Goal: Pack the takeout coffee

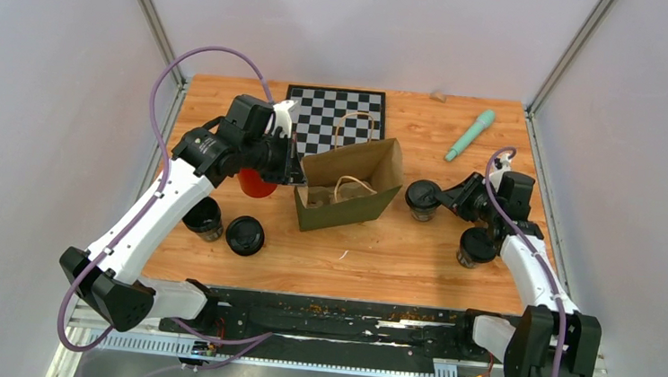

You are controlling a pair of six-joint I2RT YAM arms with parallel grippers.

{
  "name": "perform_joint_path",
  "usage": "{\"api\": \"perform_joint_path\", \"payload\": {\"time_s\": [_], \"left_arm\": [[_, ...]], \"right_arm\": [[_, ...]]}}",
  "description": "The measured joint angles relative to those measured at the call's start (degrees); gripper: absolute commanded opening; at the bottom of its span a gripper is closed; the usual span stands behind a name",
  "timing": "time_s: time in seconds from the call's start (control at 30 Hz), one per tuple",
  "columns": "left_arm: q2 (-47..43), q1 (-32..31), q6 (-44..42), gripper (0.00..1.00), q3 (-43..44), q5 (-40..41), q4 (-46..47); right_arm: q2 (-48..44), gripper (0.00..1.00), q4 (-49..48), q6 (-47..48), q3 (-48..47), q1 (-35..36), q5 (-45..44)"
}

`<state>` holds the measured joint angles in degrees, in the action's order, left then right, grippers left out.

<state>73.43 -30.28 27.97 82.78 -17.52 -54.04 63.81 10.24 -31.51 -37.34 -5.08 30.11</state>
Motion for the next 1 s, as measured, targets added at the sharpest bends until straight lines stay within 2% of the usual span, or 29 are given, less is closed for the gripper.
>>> {"api": "perform_joint_path", "payload": {"time_s": [0.13, 0.23, 0.57, 0.87, 1.0], "left_arm": [[0.0, 0.0, 0.02, 0.0, 0.0, -0.28, 0.02], [0.0, 0.0, 0.04, 0.0, 0.0, -0.61, 0.07], [0.0, 0.0, 0.07, 0.0, 0.0, -1.05, 0.07], [0.0, 0.0, 0.02, 0.0, 0.07, -1.03, -0.17], [0.0, 0.0, 0.02, 0.01, 0.04, -1.33, -0.17]], "right_arm": [[1.27, 0.13, -1.29, 0.39, 1.62, -1.38, 0.24], [1.49, 0.23, -1.7, 0.61, 3.23, -2.38, 0.52], [1.2, 0.46, 1.29, 2.99, 3.26, -3.74, -0.2], [0.44, 0.62, 16.9, 10.47, -9.66, -3.72, -4.68], [-1.29, 0.61, 17.49, 15.23, -11.21, -1.9, -7.06]]}}
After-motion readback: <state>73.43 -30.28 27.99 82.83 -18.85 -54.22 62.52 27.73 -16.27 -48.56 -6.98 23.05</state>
